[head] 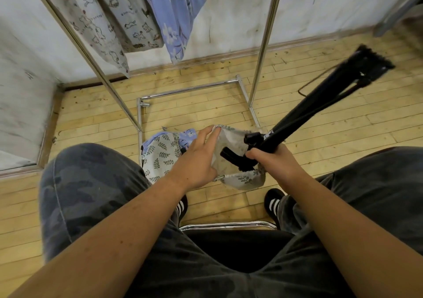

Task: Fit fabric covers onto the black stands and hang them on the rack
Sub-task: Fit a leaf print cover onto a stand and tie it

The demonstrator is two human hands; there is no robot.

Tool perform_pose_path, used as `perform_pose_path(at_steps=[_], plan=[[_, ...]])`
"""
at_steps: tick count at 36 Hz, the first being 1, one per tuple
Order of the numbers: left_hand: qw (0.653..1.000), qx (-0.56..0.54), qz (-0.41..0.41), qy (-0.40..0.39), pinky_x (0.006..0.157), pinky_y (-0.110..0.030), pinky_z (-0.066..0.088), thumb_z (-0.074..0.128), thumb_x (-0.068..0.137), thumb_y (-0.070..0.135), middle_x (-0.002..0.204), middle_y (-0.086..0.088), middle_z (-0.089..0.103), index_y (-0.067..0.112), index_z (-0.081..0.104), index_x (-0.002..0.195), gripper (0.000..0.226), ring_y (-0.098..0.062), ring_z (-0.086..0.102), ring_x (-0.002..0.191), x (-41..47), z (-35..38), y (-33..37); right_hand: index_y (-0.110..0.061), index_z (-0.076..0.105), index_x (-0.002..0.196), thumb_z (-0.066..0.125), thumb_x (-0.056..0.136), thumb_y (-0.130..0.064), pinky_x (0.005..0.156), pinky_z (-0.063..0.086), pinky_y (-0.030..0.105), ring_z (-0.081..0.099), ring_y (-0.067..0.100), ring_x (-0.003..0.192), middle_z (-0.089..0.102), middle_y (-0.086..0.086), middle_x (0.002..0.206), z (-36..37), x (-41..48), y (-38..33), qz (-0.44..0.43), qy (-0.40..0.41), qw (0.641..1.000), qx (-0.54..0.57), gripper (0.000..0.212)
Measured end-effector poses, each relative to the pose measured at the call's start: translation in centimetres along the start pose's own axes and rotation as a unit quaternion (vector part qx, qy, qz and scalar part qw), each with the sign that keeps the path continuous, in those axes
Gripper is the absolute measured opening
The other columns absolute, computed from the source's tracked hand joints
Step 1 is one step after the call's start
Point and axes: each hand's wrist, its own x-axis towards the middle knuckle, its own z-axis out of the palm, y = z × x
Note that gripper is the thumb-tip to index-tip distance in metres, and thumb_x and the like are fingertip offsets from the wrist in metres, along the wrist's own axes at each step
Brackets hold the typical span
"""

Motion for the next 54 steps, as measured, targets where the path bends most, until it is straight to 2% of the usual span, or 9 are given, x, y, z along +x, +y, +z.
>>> perform_pose_path(at_steps=[7,13,17,20,24,29,33,47,54], plan=[[0.999,0.005,0.03,-0.012,0.089,-0.021,0.038,0.069,0.082,0.009,0.164,0.016,-0.003,0.026,-0.004,0.163,0.11,-0.022,0.03,0.146,0.1,0.4,0.5,-0.036,0.069,0.081,0.083,0.08,-0.024,0.057,0.051,0.013,0.072,0.003,0.07,0.074,-0.007,0.07,0.1,0.6,0.6,-0.041,0.039,0.989,-0.138,0.018],[0.998,0.006,0.051,-0.044,0.067,-0.007,0.033,0.07,0.085,0.014,0.16,0.014,0.011,0.024,0.007,0.164,0.102,-0.006,0.049,0.092,0.0,0.3,1.0,-0.021,0.065,0.094,0.085,0.077,-0.014,0.047,0.044,0.008,0.063,0.002,0.074,0.065,-0.01,0.077,-0.3,1.1,1.4,-0.061,0.104,0.975,-0.185,0.027],[0.997,-0.029,0.077,0.013,0.072,-0.004,0.034,0.073,0.091,0.03,0.131,0.013,0.05,0.027,0.051,0.146,0.059,0.0,0.049,0.08,0.0,-0.3,1.6,-0.018,0.063,0.11,0.086,0.079,-0.02,0.056,0.045,0.007,0.063,0.002,0.086,0.067,-0.006,0.098,-0.8,1.3,2.1,-0.037,0.101,0.981,-0.159,0.038],[0.993,-0.088,0.069,0.041,0.069,-0.008,0.039,0.076,0.089,0.041,0.093,0.022,0.063,0.03,0.071,0.107,0.021,0.008,0.058,0.083,-0.2,-0.6,1.9,-0.024,0.054,0.128,0.079,0.09,-0.024,0.09,0.046,0.021,0.056,0.015,0.118,0.055,-0.008,0.121,-0.6,0.9,1.9,-0.015,0.055,0.986,-0.157,0.045],[0.987,-0.156,0.009,0.035,0.067,-0.013,0.047,0.076,0.088,0.047,0.082,0.011,0.067,0.035,0.051,0.105,0.032,-0.001,0.063,0.077,-0.2,-0.7,1.6,-0.016,0.053,0.146,0.076,0.092,-0.033,0.11,0.041,0.04,0.048,0.026,0.137,0.054,0.006,0.146,0.0,1.0,1.7,0.016,-0.01,0.989,-0.148,0.06],[0.977,-0.207,-0.04,-0.004,0.08,-0.031,0.054,0.07,0.092,0.049,0.074,0.012,0.069,0.037,0.043,0.139,0.056,-0.002,0.066,0.074,-0.3,-0.9,1.5,-0.039,0.065,0.131,0.079,0.071,-0.066,0.104,0.053,0.042,0.061,0.015,0.124,0.067,-0.009,0.13,0.2,1.0,2.0,0.005,-0.064,0.987,-0.15,0.067],[0.986,-0.162,-0.037,-0.032,0.074,-0.026,0.048,0.062,0.094,0.058,0.076,0.015,0.063,0.037,0.045,0.144,0.057,0.001,0.062,0.077,-0.6,-0.9,1.5,-0.043,0.065,0.13,0.077,0.086,-0.054,0.107,0.051,0.041,0.062,0.004,0.122,0.07,-0.018,0.125,0.4,0.5,1.4,-0.067,-0.111,0.977,-0.166,0.046],[0.987,-0.157,-0.022,0.03,0.055,-0.013,0.036,0.072,0.092,0.043,0.072,0.01,0.057,0.024,0.066,0.09,0.02,-0.003,0.052,0.063,-0.3,-1.1,1.9,-0.043,0.066,0.117,0.076,0.088,-0.051,0.104,0.052,0.041,0.064,0.005,0.112,0.068,-0.018,0.111,0.9,0.7,1.2,-0.123,-0.109,0.967,-0.195,0.031],[0.946,-0.317,-0.063,0.018,0.067,-0.036,0.055,0.066,0.099,0.036,0.079,-0.005,0.072,0.028,0.063,0.099,0.009,-0.026,0.068,0.073,-0.5,-2.0,2.7,-0.036,0.069,0.12,0.077,0.092,-0.036,0.099,0.054,0.027,0.064,-0.001,0.111,0.071,-0.018,0.113,0.8,0.8,1.5,-0.11,-0.094,0.978,-0.151,0.028]])
